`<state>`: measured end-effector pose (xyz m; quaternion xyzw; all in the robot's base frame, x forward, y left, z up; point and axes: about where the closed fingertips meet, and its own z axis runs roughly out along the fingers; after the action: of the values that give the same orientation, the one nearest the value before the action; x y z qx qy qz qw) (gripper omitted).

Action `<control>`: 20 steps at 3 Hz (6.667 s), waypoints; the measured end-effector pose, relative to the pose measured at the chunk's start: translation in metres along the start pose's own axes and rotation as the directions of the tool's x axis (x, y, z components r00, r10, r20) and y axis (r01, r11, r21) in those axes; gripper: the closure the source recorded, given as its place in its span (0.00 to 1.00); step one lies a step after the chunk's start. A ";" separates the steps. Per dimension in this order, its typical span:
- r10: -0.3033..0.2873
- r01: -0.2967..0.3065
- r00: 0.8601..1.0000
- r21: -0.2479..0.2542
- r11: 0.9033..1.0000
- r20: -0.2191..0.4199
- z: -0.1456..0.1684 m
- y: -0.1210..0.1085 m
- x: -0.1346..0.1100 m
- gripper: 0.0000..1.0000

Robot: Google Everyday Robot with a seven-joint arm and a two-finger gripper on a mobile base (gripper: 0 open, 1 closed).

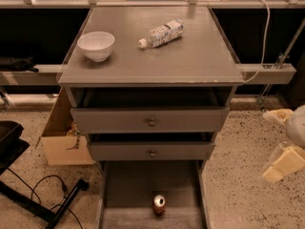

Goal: Pick coke can from bottom drawer and place on counter

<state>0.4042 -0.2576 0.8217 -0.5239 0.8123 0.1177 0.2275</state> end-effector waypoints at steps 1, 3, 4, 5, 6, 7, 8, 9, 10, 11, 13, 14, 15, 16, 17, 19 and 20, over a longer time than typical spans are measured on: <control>0.064 -0.059 0.980 -0.033 0.998 0.189 0.046 -0.001 0.048 0.00; 0.109 -0.064 0.894 -0.117 0.991 0.434 0.104 0.002 0.095 0.00; 0.126 -0.069 0.884 -0.141 0.988 0.450 0.116 0.003 0.100 0.00; 0.138 -0.070 0.877 -0.163 0.984 0.460 0.128 0.001 0.104 0.00; 0.087 -0.004 0.863 -0.166 0.986 0.498 0.188 -0.008 0.108 0.00; 0.010 0.081 0.847 -0.147 0.986 0.531 0.270 -0.011 0.117 0.00; -0.046 0.121 0.842 -0.105 0.987 0.537 0.329 -0.012 0.127 0.00; -0.052 0.115 0.840 -0.083 0.990 0.539 0.371 -0.007 0.140 0.00; -0.059 0.128 0.842 -0.093 0.987 0.537 0.381 -0.006 0.138 0.00; -0.075 0.163 0.844 -0.121 0.979 0.532 0.412 -0.002 0.136 0.00; -0.140 0.226 0.880 -0.141 0.964 0.454 0.516 0.011 0.138 0.00; -0.160 0.255 0.874 -0.152 0.955 0.459 0.565 0.017 0.134 0.00; -0.151 0.269 0.871 -0.197 0.943 0.468 0.608 0.021 0.130 0.00; -0.120 0.274 0.862 -0.254 0.928 0.492 0.647 0.023 0.125 0.00; -0.087 0.284 0.855 -0.322 0.903 0.511 0.677 0.033 0.113 0.23; -0.055 0.325 0.832 -0.404 0.855 0.552 0.669 0.060 0.091 0.69; -0.012 0.336 0.795 -0.424 0.841 0.607 0.633 0.065 0.081 0.93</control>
Offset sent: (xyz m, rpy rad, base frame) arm -0.0131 -0.0476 -0.1567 0.5619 -0.1594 0.0180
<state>0.4731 -0.0223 0.2284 -0.5785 0.5879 0.4609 0.3276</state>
